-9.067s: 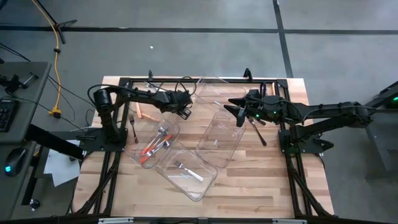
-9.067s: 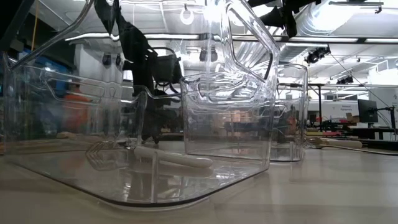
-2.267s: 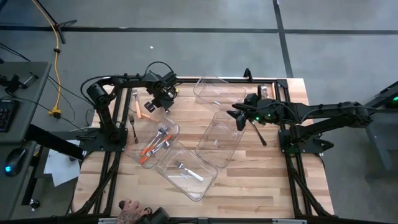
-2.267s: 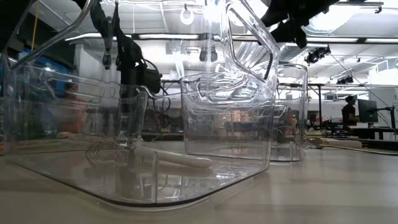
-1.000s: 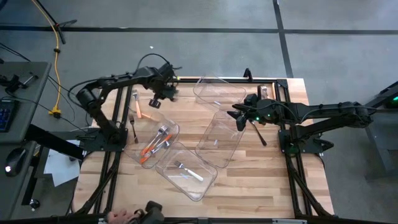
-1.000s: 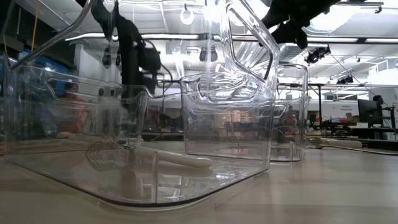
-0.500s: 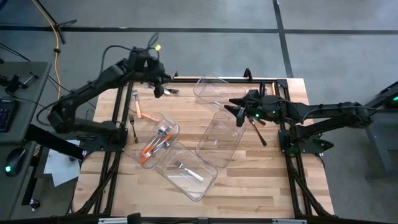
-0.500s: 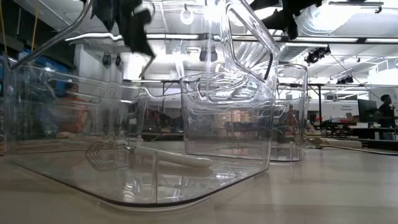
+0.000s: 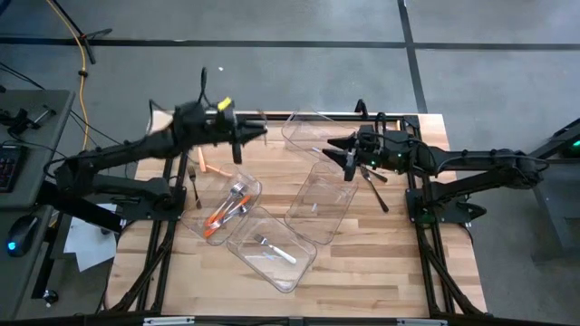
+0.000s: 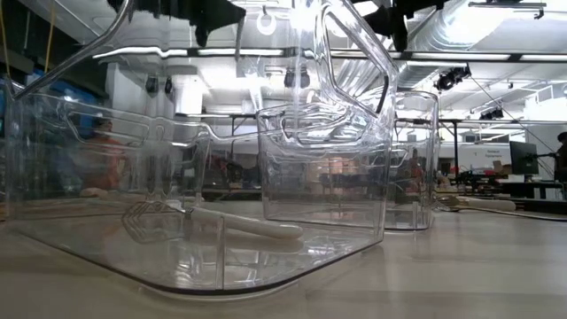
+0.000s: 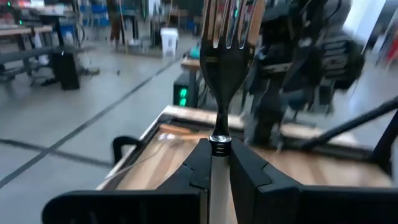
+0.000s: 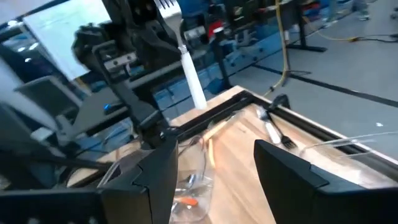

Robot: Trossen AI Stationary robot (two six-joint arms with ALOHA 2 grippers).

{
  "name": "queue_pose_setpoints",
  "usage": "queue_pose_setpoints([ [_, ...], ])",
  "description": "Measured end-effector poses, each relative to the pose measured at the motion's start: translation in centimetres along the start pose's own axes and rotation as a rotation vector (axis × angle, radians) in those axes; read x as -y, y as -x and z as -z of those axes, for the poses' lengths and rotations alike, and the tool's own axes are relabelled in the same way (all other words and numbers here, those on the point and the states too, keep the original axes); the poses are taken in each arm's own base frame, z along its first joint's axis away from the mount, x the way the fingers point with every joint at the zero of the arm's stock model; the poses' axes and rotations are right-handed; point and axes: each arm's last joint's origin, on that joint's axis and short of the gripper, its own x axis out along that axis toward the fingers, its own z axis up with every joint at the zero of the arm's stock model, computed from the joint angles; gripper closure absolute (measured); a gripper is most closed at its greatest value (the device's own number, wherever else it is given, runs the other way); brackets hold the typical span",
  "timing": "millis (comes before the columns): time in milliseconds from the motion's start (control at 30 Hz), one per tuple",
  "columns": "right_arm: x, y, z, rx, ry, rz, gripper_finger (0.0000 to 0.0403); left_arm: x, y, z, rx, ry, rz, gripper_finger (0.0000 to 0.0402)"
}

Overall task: Sort silverware by color (type)
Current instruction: Put the white fork into the bottom transparent bin

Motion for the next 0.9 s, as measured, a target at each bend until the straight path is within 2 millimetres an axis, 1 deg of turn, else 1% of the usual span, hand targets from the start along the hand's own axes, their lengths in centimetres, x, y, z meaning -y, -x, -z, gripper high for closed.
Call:
queue_pose_setpoints([
  [133, -0.3, -1.1, 0.4, -0.008, 0.017, -0.068, 0.0208, 2.1, 0.0, 3.1, 0.096, 0.063, 0.003, 0.0387],
  [200, -0.4, -1.9, 0.9, -0.025, 0.039, -0.102, 0.0208, 2.9, 0.1, 4.3, 0.127, 0.089, 0.006, 0.0387],
  [267, -0.4, -2.6, 1.3, -0.039, 0.063, -0.131, 0.0208, 3.5, 0.1, 5.0, 0.132, 0.101, 0.017, 0.0387],
  [433, -0.5, -4.0, 2.1, -0.029, 0.110, -0.163, 0.0208, 4.6, 0.2, 5.1, 0.136, 0.103, 0.059, 0.0387],
  [533, -0.6, -4.5, 2.2, -0.014, 0.142, -0.192, 0.0208, 5.0, 0.2, 5.1, 0.140, 0.103, 0.077, 0.0387],
  [900, -0.7, -4.4, 2.1, -0.005, 0.142, -0.198, 0.0208, 5.0, 0.2, 5.2, 0.135, 0.084, 0.076, 0.0387],
])
